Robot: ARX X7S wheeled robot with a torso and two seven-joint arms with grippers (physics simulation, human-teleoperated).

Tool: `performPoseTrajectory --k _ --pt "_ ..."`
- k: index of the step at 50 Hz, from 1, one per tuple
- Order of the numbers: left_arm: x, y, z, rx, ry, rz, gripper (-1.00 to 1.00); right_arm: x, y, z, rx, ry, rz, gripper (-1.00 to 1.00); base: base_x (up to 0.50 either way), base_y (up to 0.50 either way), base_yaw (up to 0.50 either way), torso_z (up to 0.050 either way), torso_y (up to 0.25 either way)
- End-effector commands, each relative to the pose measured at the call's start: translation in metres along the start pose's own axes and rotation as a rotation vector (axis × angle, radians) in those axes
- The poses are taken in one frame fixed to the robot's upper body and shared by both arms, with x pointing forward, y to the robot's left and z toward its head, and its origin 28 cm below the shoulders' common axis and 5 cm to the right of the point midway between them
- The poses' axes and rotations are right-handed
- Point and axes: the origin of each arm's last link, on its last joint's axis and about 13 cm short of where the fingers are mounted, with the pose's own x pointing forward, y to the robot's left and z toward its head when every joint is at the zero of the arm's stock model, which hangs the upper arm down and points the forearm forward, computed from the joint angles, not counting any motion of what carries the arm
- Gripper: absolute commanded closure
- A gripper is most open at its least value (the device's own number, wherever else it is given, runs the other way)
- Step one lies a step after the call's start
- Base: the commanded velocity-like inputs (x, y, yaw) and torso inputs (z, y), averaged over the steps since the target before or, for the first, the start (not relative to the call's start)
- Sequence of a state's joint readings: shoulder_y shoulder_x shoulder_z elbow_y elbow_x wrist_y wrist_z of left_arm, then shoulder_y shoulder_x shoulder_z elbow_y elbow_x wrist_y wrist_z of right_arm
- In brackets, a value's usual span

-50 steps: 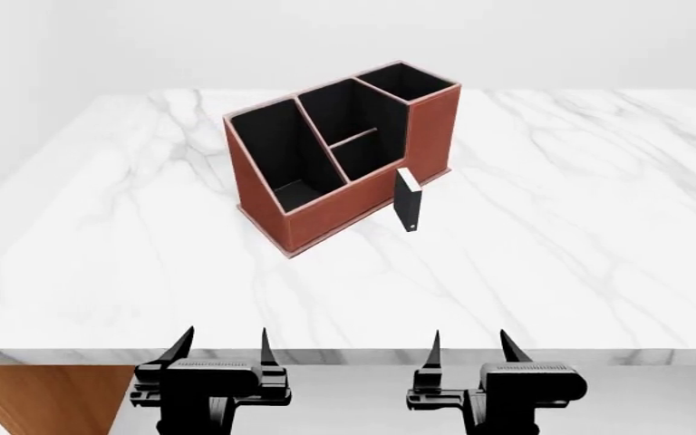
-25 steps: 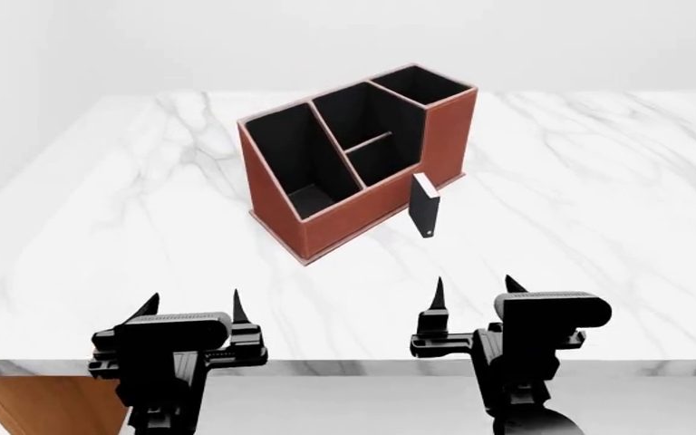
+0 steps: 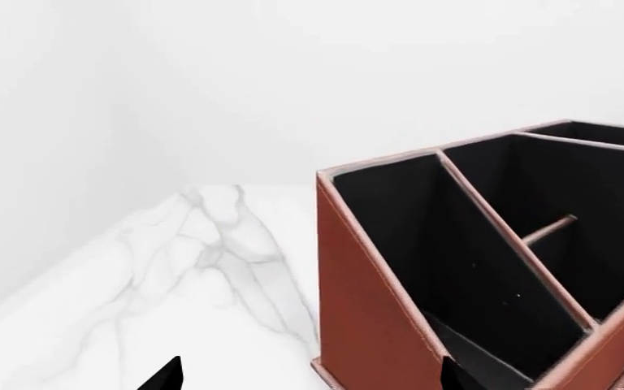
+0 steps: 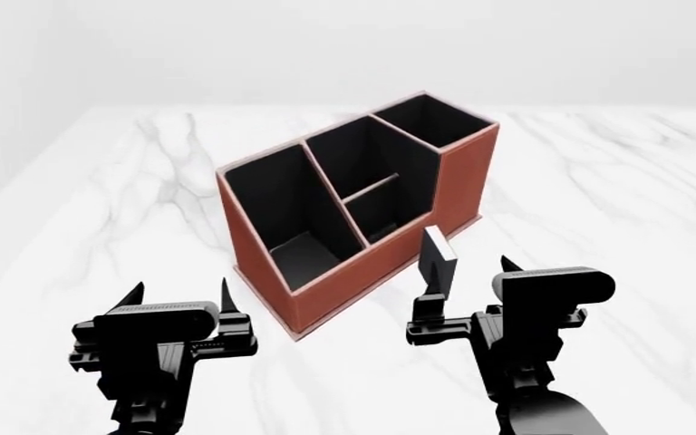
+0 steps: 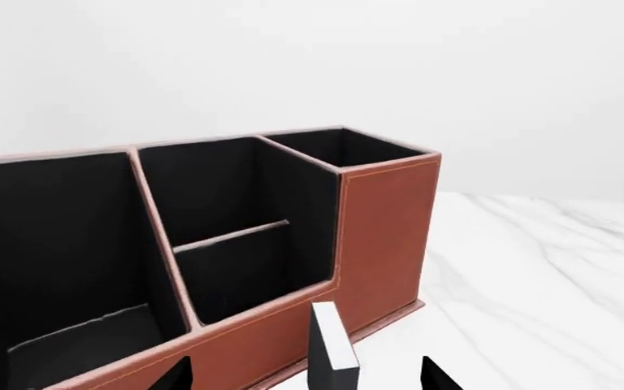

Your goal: Pick up the book and place it in the left compartment of the caddy.

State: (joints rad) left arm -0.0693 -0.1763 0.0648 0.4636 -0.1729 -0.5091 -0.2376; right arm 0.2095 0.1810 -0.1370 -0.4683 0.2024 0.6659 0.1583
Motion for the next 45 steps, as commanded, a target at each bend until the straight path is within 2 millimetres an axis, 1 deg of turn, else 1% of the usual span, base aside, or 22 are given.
performPoseTrajectory --k 1,15,17,21,26,27,29,30,32,33,41,45 --pt "0.000 0.002 0.002 -0.017 -0.006 0.001 -1.00 0.002 -0.002 0.003 0.005 -0.007 0.000 -1.00 0.50 0.00 0.00 0.000 0.000" --pt "0.000 0.002 0.001 -0.018 -0.006 0.000 -1.00 0.003 -0.002 0.001 -0.009 0.004 0.002 -1.00 0.50 0.00 0.00 0.000 0.002" --pt "0.000 0.003 0.001 -0.019 -0.007 0.000 -1.00 0.004 -0.003 0.000 -0.036 0.008 -0.015 -1.00 0.00 0.00 0.00 0.000 0.000" --pt "0.000 0.003 0.000 -0.020 -0.008 0.000 -1.00 0.006 -0.004 0.001 -0.035 0.024 -0.018 -1.00 0.00 0.00 0.00 0.000 0.002" --pt "0.000 0.003 0.000 -0.021 -0.007 0.001 -1.00 0.013 -0.008 0.001 -0.030 0.071 -0.062 -1.00 0.00 0.00 0.00 0.000 0.000" --pt "-0.001 0.003 0.000 -0.022 -0.008 0.001 -1.00 0.017 -0.010 0.000 -0.035 0.101 0.010 -1.00 0.00 0.00 0.00 0.000 0.000" --pt "-0.001 0.003 0.000 -0.021 -0.008 0.001 -1.00 0.025 -0.016 -0.002 -0.045 0.105 -0.066 -1.00 0.00 0.00 0.00 0.000 0.000" --pt "-0.001 0.003 0.000 -0.022 -0.010 0.002 -1.00 0.028 -0.019 -0.004 -0.068 0.134 -0.029 -1.00 0.00 0.00 0.00 0.000 0.000" --pt "-0.001 0.004 -0.001 -0.023 -0.010 0.003 -1.00 0.033 -0.023 -0.005 -0.087 0.133 -0.037 -1.00 0.00 0.00 0.00 0.000 0.000" --pt "-0.001 0.004 -0.001 -0.023 -0.009 0.004 -1.00 0.035 -0.025 -0.007 -0.084 0.160 -0.025 -1.00 0.00 0.00 0.00 0.000 0.000" --pt "-0.001 0.003 0.001 -0.022 -0.013 -0.001 -1.00 0.039 -0.031 -0.015 -0.059 0.264 0.079 -1.00 0.00 0.00 0.00 0.000 0.000" --pt "-0.001 0.003 0.001 -0.022 -0.013 0.000 -1.00 0.042 -0.037 -0.010 -0.040 0.293 0.110 -1.00 0.00 0.00 0.00 0.000 0.000"
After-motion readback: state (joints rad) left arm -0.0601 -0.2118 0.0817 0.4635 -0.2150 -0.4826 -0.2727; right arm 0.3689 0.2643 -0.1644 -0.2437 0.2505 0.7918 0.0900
